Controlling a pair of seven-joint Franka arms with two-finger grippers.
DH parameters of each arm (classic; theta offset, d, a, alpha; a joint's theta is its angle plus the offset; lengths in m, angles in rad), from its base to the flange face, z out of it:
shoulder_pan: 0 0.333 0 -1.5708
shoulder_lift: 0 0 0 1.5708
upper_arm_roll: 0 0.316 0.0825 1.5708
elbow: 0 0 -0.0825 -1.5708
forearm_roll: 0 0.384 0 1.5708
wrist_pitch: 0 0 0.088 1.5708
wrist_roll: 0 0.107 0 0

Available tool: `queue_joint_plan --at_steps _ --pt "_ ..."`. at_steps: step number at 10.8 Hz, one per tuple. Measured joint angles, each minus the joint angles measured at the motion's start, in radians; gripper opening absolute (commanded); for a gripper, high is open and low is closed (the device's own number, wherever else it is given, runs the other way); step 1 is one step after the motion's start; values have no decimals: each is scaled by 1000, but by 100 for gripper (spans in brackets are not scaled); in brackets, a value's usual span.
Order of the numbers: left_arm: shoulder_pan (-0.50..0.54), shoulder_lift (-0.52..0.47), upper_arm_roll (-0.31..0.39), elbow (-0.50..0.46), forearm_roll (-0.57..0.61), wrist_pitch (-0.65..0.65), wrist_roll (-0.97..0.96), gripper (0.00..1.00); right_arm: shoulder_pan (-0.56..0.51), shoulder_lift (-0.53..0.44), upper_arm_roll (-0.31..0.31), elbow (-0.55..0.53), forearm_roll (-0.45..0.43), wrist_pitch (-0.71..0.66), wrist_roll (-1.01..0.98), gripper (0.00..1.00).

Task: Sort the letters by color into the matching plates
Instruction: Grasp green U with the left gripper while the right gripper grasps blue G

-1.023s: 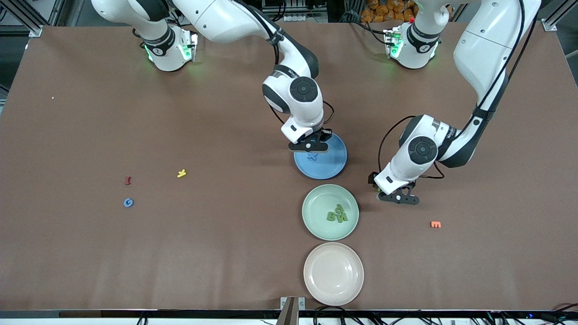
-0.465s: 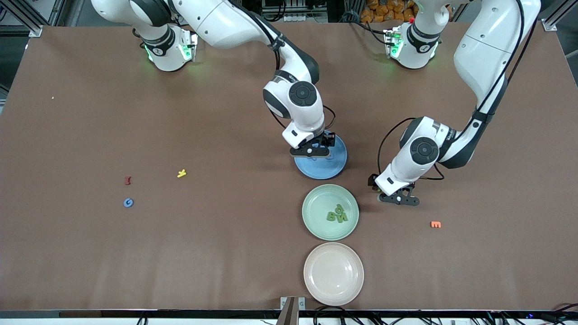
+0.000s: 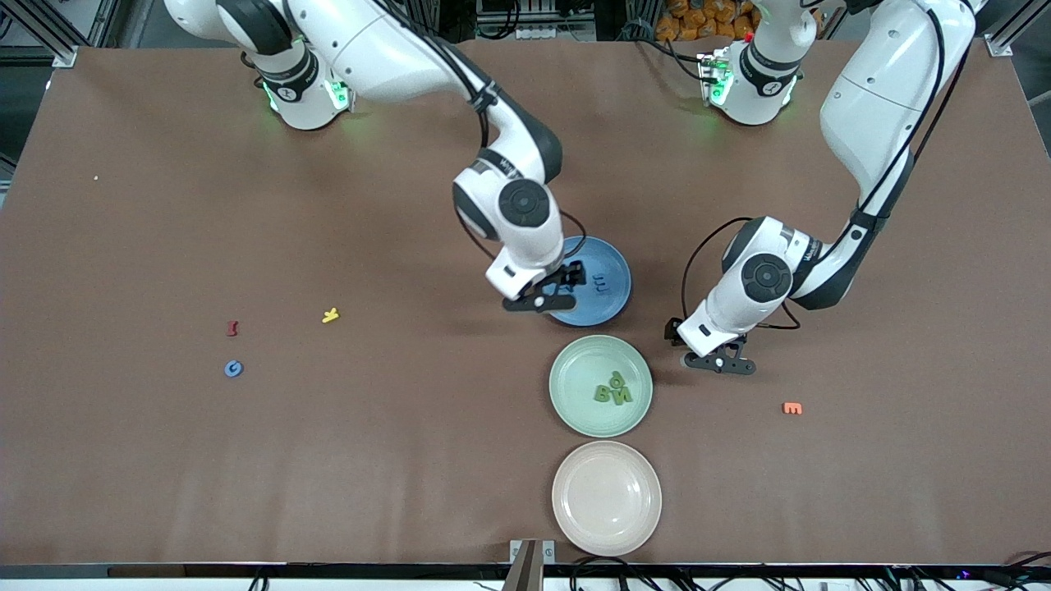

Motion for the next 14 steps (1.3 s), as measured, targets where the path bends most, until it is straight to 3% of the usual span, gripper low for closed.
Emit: queue_joint_plan --at_steps 2,5,10,14 --pt "1 -4 -1 3 0 0 0 36 -77 -14 -16 5 0 -43 -82 100" --pt "1 -11 -2 4 0 0 1 2 -154 -24 -94 5 0 -67 -217 100" --pt "1 -14 -1 4 0 1 2 0 -346 -49 -134 -9 0 -84 -477 100" --pt "-1 -39 -41 72 0 8 2 0 -494 -150 -137 -137 -4 -85 -740 100"
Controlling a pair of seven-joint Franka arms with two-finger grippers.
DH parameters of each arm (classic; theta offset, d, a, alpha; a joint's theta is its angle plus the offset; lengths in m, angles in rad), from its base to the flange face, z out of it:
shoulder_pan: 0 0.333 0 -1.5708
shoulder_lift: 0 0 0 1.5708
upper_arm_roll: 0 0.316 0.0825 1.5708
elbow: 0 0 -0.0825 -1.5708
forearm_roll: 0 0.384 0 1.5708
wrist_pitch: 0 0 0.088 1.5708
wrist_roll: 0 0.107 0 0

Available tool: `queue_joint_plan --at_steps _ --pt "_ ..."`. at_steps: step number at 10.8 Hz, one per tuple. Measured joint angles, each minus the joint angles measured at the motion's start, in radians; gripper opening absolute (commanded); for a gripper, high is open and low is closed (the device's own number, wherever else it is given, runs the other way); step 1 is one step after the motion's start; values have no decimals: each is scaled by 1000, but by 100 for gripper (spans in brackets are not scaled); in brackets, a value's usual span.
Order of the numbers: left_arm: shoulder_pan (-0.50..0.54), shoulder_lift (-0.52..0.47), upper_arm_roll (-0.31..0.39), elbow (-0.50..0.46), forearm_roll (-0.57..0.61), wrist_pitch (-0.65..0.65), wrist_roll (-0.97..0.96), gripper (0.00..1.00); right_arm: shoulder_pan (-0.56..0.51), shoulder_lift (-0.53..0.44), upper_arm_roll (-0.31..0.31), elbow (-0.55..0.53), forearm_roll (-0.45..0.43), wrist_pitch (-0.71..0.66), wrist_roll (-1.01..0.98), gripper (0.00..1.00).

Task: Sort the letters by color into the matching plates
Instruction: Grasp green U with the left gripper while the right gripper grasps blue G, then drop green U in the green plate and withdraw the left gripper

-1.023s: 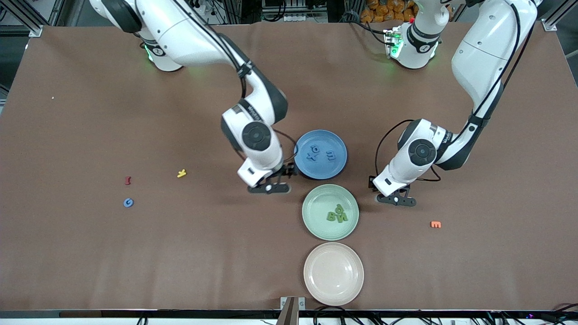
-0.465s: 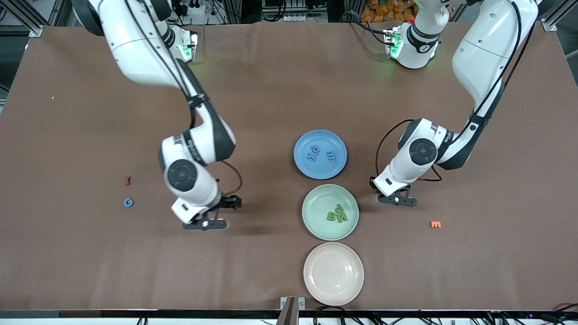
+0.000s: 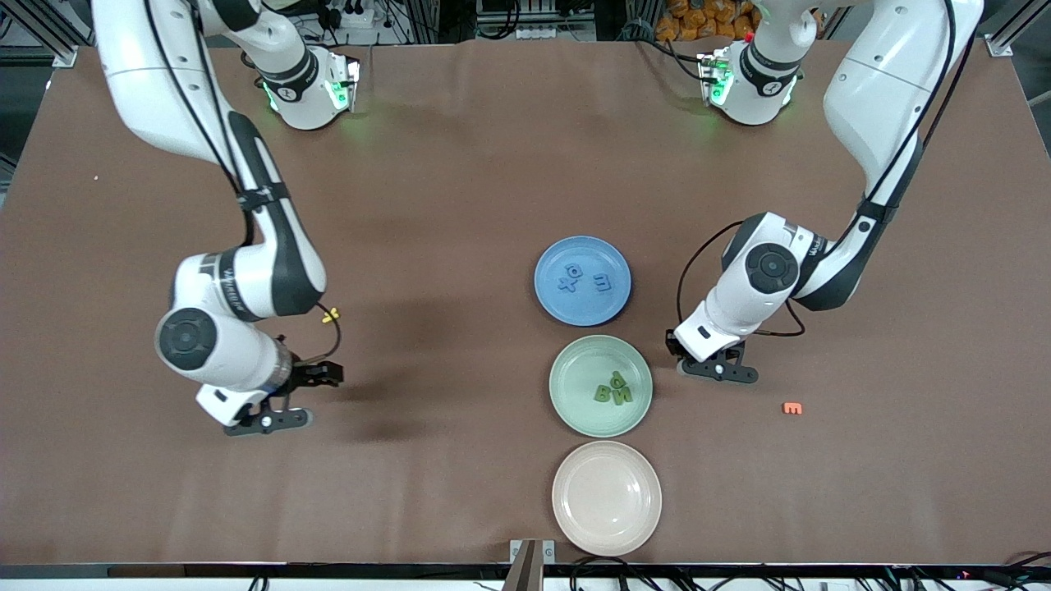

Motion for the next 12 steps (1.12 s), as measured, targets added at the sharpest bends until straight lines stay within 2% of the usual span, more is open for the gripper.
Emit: queue_joint_plan --at_steps 1,3,6,7,8,12 --pt "-3 -6 -18 30 0 0 0 0 -28 -30 -1 -43 -17 8 -40 100" --pt "-29 6 -29 98 -12 0 -2 0 -79 -74 -1 -154 -42 122 -104 100" --pt "-107 85 -30 207 -71 0 -7 0 -154 -113 0 -327 -52 281 -251 100" --pt "-130 116 -29 242 -75 0 -11 65 -186 -126 0 -371 -52 317 -311 100" --pt "-143 143 -28 272 -75 0 -12 100 -214 -133 0 -399 -52 339 -360 100" --pt "-147 169 -26 323 -75 0 -30 100 -293 -133 4 -443 -52 379 -500 100"
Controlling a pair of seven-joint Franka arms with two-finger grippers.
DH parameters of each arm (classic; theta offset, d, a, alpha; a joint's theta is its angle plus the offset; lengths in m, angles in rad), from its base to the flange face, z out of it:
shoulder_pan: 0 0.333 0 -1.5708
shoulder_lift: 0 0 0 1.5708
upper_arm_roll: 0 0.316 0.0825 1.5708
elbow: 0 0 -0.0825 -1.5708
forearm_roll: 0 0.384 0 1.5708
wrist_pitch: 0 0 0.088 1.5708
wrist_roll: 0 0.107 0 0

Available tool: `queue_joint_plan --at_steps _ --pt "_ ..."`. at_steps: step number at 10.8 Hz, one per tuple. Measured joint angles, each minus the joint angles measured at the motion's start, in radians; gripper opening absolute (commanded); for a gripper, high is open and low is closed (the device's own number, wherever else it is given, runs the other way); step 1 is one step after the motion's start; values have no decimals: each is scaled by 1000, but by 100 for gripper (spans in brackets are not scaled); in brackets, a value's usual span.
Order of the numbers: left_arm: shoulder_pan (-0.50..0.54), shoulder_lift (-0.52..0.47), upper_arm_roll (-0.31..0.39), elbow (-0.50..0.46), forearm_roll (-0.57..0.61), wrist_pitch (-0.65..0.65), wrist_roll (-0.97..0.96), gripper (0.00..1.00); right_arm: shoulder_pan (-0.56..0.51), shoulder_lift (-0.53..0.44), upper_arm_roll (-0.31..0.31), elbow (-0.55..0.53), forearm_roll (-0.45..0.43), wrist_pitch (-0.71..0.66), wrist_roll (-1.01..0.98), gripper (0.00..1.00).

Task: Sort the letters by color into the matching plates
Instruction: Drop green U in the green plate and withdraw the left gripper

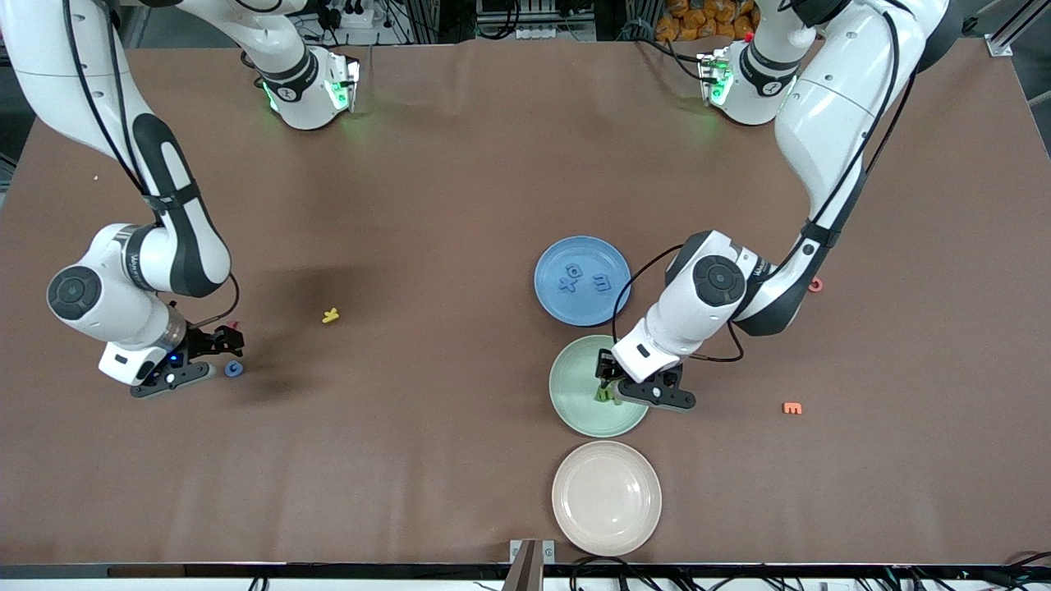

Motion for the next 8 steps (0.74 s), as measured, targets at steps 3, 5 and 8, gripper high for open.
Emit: queue_joint_plan --at_steps 3,5,8 --pt "17 -19 1 15 0 -28 0 100 -12 25 6 -23 0 86 -14 100" --pt "32 -76 1 23 0 -142 0 100 -12 61 9 -27 0 130 -14 100" --pt "74 -206 2 27 0 -331 0 100 -12 88 12 -30 0 184 -14 83"
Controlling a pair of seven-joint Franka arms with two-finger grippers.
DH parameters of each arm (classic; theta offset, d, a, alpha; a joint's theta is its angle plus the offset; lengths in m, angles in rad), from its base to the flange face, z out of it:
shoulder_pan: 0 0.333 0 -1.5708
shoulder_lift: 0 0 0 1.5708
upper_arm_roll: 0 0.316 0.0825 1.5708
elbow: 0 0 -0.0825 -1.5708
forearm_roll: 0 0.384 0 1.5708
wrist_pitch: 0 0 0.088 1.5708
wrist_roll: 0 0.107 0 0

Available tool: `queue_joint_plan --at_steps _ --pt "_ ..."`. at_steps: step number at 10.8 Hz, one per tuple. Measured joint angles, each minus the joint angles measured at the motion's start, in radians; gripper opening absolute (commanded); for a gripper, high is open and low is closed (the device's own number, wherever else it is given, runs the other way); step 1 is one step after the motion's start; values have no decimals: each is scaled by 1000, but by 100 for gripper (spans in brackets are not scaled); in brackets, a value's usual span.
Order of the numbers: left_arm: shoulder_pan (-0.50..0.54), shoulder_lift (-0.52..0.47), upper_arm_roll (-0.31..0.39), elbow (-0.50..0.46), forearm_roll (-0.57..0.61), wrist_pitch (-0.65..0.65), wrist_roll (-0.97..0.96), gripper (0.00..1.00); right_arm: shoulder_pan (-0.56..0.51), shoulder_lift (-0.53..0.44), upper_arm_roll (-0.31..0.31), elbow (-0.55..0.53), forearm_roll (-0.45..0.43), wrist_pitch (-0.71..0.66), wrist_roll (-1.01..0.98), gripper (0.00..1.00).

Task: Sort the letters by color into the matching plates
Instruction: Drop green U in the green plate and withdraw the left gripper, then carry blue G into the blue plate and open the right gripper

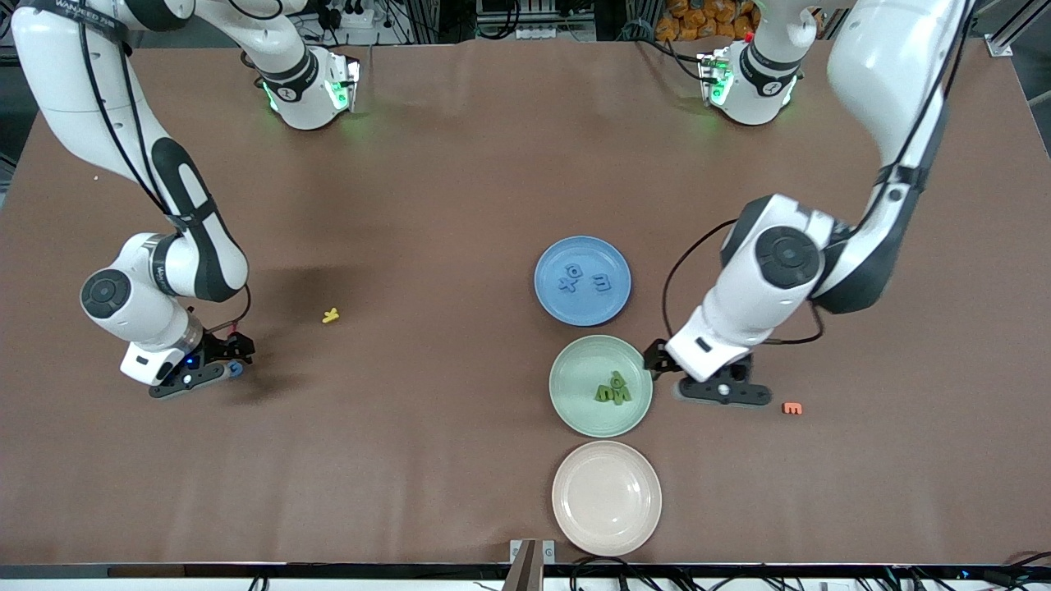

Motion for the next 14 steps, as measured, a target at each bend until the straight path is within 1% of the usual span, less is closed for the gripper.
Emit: queue_joint_plan --at_steps 2,3,4,5,6,7,9,12,14 --pt "37 -88 -1 -2 0 -103 3 100 0 9 2 -1 0 12 -1 69" --pt "46 -129 -2 -4 0 -148 3 100 0 12 3 -1 0 17 -2 68" --pt "53 -167 -2 -6 0 -188 3 100 0 12 7 -1 0 18 -2 64" --pt "57 -199 -2 -8 0 -222 3 100 1 12 7 -1 0 18 -2 56" --pt "64 -228 -2 -11 -15 -247 3 100 0 12 7 -1 0 18 -3 50" --pt "80 -252 -1 -13 -46 -262 4 100 1 11 9 0 0 18 -3 46" --pt "123 -299 -1 -15 -70 -301 44 100 0 11 9 1 0 23 -3 40" --pt "164 -372 -1 -16 -92 -368 57 100 0 10 9 4 0 26 -3 36" --pt "185 -414 -1 -17 -139 -400 61 100 0 9 9 9 0 26 -2 36"
